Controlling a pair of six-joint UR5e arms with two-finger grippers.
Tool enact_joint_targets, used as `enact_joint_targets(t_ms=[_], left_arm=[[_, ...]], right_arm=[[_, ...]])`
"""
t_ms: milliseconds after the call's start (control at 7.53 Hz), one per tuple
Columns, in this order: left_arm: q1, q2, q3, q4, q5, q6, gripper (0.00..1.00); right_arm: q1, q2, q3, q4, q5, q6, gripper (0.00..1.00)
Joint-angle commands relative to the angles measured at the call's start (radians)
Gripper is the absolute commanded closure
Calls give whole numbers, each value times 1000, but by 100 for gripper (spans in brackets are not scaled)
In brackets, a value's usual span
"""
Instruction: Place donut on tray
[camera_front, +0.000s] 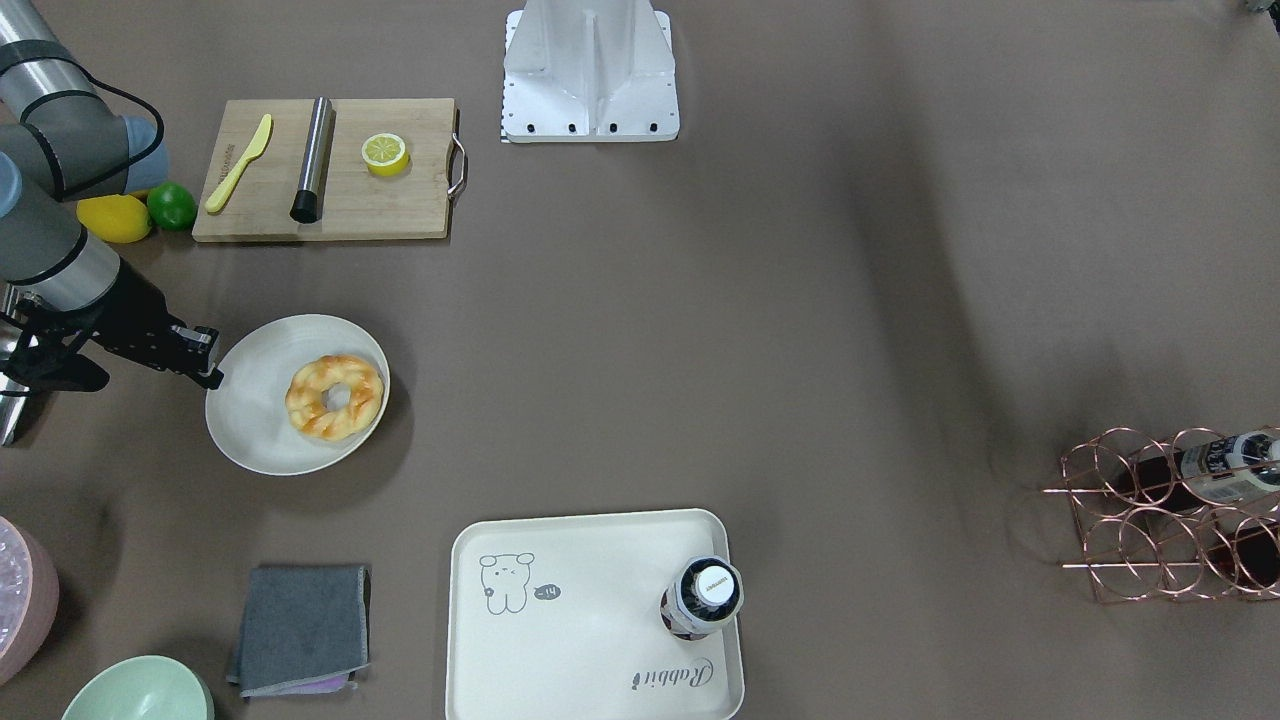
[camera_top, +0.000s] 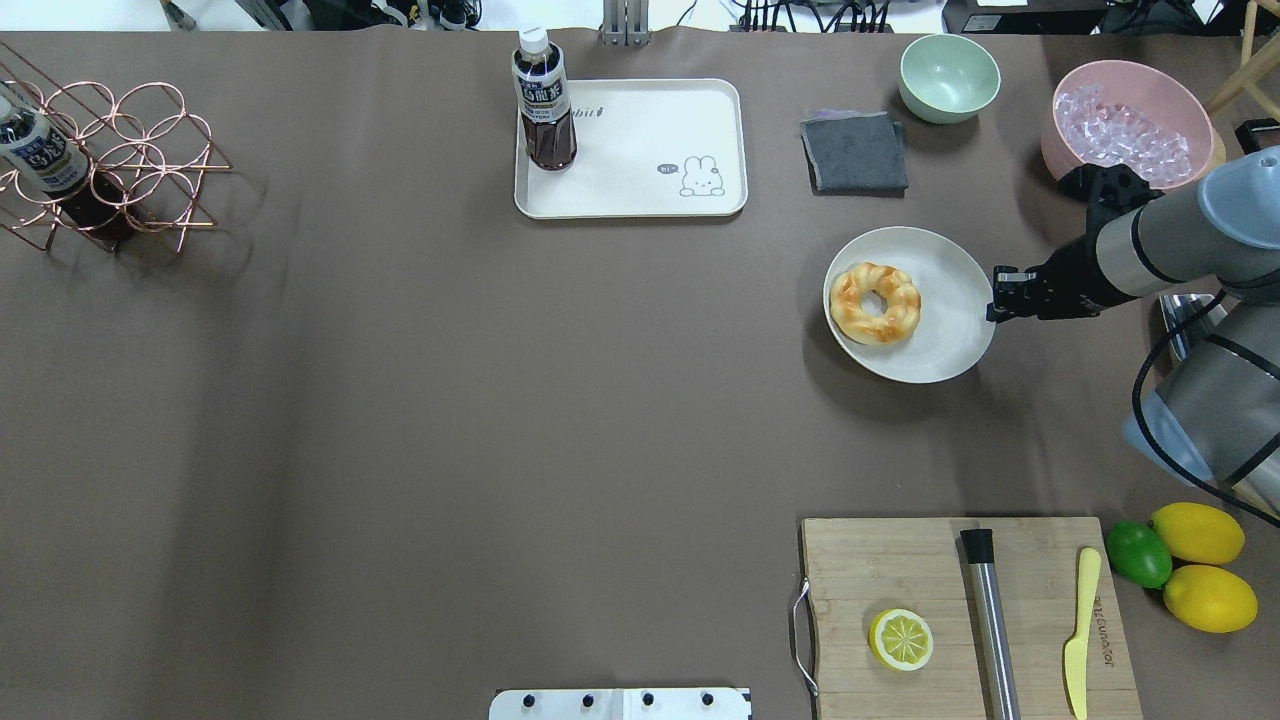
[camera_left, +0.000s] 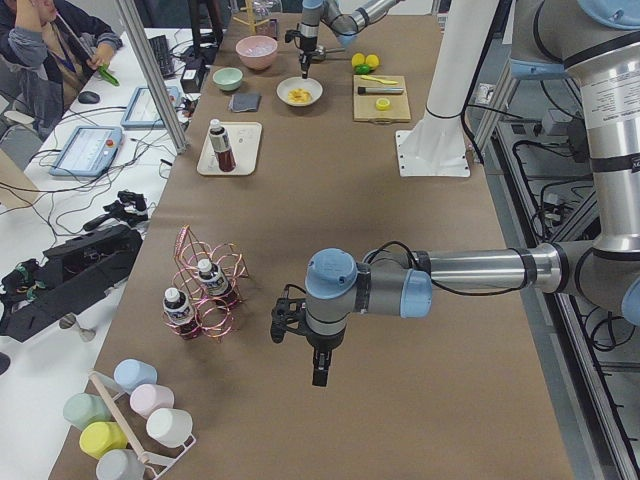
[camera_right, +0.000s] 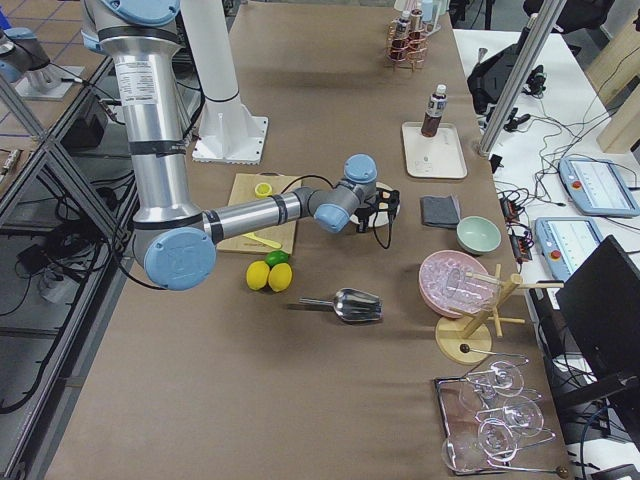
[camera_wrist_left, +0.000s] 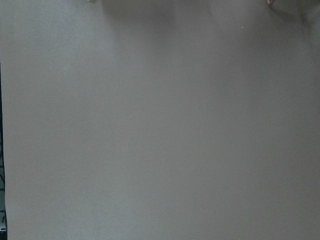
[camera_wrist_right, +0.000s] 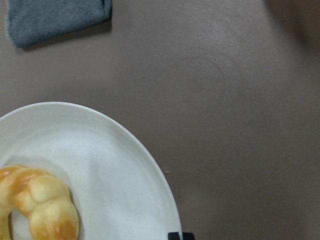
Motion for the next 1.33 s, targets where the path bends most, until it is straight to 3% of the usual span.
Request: enact_joint_targets(t_ms=[0, 265, 398, 531, 664, 1062, 1195], left_arm=[[0, 1, 1, 0, 0, 0, 2], [0, 2, 3, 0, 0, 0, 2], [0, 2, 3, 0, 0, 0, 2], [0, 2, 1, -2, 0, 0, 2], [0, 2, 1, -2, 0, 0, 2], [-2, 4, 1, -8, 0, -2, 2], [-3, 4, 3, -8, 0, -2, 2]], right_arm=[[1, 32, 44, -10, 5, 38, 100], [1, 172, 35, -135, 5, 131, 100], [0, 278, 29, -283, 2, 141, 100], [0, 397, -12, -424, -3, 143, 100], [0, 489, -79, -482, -3, 147, 100], [-17, 683, -337, -470, -21, 239, 100], [-28, 703, -380, -458, -71, 239, 100]])
